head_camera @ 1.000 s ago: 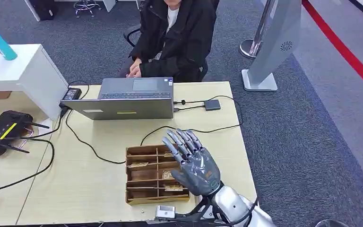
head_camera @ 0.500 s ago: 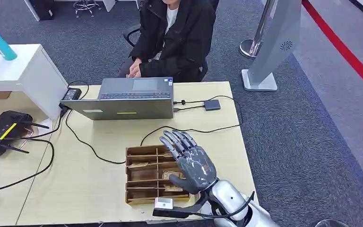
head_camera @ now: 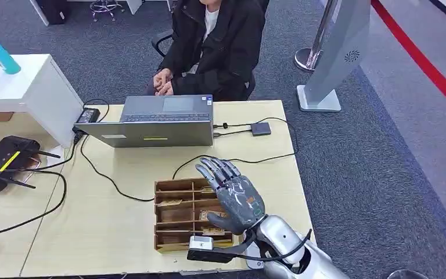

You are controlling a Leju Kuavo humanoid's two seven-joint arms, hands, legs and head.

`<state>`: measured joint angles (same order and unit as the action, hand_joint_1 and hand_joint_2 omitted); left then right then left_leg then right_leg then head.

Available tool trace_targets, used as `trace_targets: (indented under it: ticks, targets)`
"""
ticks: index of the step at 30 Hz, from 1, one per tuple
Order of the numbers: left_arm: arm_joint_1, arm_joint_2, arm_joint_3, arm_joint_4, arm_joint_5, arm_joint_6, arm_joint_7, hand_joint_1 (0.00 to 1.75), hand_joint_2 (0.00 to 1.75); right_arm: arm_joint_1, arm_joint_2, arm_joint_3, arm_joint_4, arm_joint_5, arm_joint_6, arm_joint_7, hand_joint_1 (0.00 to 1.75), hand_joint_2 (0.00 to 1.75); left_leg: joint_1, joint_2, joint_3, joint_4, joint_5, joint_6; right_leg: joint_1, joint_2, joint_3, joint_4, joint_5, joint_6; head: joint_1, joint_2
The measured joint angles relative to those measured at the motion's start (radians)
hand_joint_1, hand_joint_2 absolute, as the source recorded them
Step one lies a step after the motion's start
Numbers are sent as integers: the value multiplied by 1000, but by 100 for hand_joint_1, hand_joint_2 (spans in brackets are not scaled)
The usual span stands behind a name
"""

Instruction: Pass the card to the sensor for recognition and then transmit it.

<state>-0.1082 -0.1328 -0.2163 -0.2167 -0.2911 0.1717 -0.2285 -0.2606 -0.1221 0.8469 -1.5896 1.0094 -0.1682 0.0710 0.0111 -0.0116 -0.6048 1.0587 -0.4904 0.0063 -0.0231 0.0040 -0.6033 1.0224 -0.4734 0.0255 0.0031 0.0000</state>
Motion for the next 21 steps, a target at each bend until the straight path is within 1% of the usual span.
trace_targets:
  ticks: [5, 16, 18, 21]
  targets:
    - [0, 0, 0, 0, -1, 0, 0, 0, 0, -1, 0, 0, 0, -1, 5, 1, 0, 175, 0, 0, 0, 0, 0, 0, 0, 0, 0, 0, 0, 0, 0, 0]
    - [0, 1, 0, 0, -14, -9, 3, 0, 0, -26, -4, -5, 0, -28, 74, 25, 0, 175, 0, 0, 0, 0, 0, 0, 0, 0, 0, 0, 0, 0, 0, 0]
    - [0, 1, 0, 0, -17, -13, 6, 0, 0, -35, -5, -5, 4, -24, 95, 46, 0, 175, 0, 0, 0, 0, 0, 0, 0, 0, 0, 0, 0, 0, 0, 0]
    - [0, 1, 0, 0, -18, -14, 6, 0, 0, -49, -6, -5, 13, -21, 108, 56, 0, 175, 0, 0, 0, 0, 0, 0, 0, 0, 0, 0, 0, 0, 0, 0]
